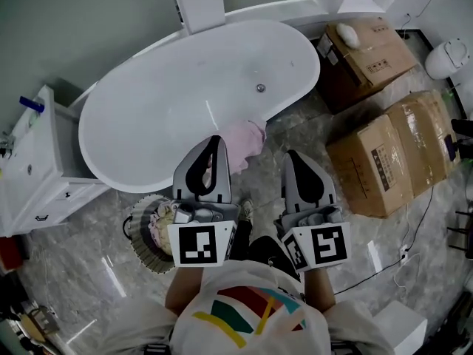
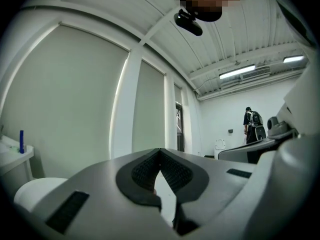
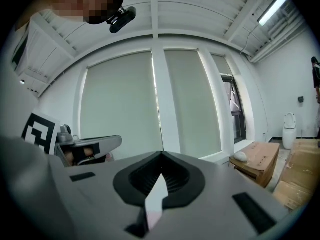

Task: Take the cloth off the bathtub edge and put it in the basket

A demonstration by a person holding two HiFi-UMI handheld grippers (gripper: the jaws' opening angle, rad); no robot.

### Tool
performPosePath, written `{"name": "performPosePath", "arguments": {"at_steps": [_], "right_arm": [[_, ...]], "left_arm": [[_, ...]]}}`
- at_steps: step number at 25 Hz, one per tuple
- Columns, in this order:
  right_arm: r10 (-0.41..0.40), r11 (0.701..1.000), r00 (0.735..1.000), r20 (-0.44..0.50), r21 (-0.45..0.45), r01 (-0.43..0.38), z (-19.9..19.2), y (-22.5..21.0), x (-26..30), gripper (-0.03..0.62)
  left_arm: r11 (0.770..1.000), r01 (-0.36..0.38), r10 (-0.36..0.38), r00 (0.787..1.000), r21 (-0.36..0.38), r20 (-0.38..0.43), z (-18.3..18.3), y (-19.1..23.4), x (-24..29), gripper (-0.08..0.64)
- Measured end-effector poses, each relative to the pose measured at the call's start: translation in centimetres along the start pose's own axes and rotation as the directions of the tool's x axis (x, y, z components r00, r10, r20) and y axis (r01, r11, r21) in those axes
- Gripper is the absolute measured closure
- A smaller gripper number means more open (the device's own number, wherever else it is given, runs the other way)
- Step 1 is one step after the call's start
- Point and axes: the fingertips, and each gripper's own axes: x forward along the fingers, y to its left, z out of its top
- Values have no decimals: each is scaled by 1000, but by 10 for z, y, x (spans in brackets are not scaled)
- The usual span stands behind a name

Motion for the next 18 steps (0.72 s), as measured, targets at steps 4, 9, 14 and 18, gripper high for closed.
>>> {"name": "performPosePath", "arguments": {"at_steps": [4, 9, 14, 18], "right_arm": [[18, 1000, 1000, -6, -4, -18, 3, -8, 17, 583], [61, 998, 998, 13, 3, -61, 14, -17, 35, 583], [160, 987, 987, 20, -7, -159, 26, -21, 52, 583], [221, 975, 975, 30, -21, -220, 37, -25, 61, 583]], "left_arm": [[998, -59, 59, 998, -9, -10, 0, 19, 10, 541], [993, -111, 112, 993, 27, -29, -1, 25, 21, 542], [980, -193, 194, 981, 52, -5, 10, 27, 34, 542], [964, -265, 265, 964, 35, 5, 16, 28, 33, 541]]}}
